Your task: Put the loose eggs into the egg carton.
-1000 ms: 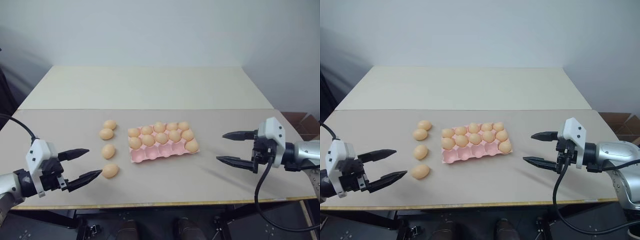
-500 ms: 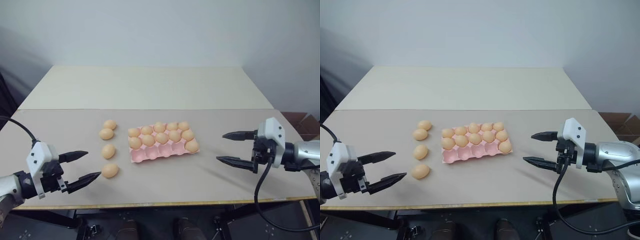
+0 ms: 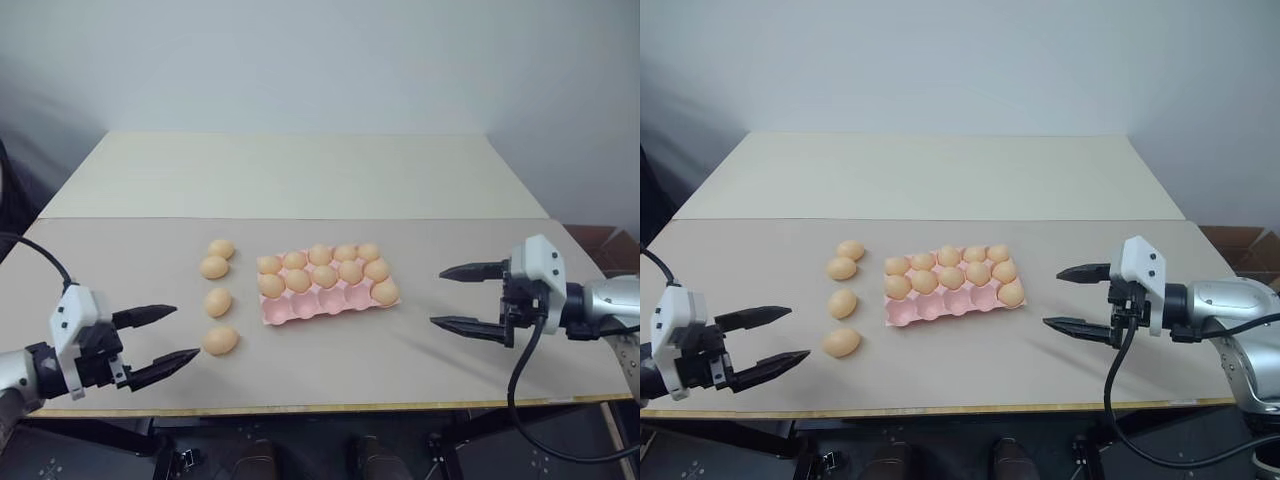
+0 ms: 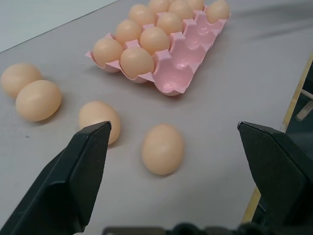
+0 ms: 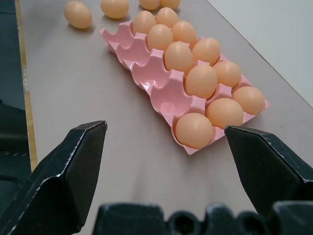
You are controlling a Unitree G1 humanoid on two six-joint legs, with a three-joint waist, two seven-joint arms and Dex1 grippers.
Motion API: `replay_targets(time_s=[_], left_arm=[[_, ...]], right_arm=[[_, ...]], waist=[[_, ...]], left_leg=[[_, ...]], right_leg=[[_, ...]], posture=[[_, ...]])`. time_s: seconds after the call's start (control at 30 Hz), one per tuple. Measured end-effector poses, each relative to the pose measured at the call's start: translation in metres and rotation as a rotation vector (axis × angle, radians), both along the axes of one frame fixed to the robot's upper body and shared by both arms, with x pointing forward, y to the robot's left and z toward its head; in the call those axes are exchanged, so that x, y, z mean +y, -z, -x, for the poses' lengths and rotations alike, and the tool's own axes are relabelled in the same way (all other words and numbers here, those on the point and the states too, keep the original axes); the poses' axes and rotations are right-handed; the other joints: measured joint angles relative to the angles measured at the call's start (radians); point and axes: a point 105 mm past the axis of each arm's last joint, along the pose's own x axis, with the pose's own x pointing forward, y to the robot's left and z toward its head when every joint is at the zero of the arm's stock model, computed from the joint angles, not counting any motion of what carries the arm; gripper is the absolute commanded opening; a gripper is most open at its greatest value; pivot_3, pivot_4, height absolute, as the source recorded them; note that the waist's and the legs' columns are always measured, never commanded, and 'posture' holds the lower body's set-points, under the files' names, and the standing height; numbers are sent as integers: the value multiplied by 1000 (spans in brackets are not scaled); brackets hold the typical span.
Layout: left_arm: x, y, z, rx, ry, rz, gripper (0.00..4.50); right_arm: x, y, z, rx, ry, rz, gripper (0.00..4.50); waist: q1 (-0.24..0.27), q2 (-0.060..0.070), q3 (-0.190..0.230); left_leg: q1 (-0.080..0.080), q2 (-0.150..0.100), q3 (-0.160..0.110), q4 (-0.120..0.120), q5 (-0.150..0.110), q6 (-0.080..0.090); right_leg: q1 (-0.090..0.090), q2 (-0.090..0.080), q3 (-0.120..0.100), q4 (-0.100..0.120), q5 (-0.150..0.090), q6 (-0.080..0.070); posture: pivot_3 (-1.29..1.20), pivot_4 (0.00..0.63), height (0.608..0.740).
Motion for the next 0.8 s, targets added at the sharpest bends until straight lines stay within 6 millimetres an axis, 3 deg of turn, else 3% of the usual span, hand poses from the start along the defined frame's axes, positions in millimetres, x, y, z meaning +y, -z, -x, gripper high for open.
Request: replay_targets(time_s=[0.07, 0.53, 0.63, 0.8], left_arm=[[-3, 0, -2, 13, 37, -20, 4500], [-30, 60, -43, 106, 74, -230, 4500], [-39, 67, -48, 103, 81, -242, 3880], [-42, 69, -51, 105, 74, -241, 2273]], right_arm=[[1, 2, 2, 3, 1, 3, 4478], [7, -4, 11, -45, -6, 2, 4478], [7, -5, 13, -49, 1, 5, 4500], [5, -6, 16, -48, 11, -2, 4500]], waist=[[1, 0, 0], [0, 0, 0], [0, 0, 0], [-3, 0, 0]], left_leg=[[0, 0, 0, 0, 0, 0], [0, 0, 1, 0, 0, 0], [0, 0, 1, 0, 0, 0], [0, 0, 1, 0, 0, 0]], right_leg=[[0, 0, 0, 0, 0, 0], [0, 0, 1, 1, 0, 0], [0, 0, 2, 1, 0, 0], [0, 0, 2, 1, 0, 0]], posture=[[0, 150, 740], [0, 150, 740], [0, 150, 740], [0, 150, 740]])
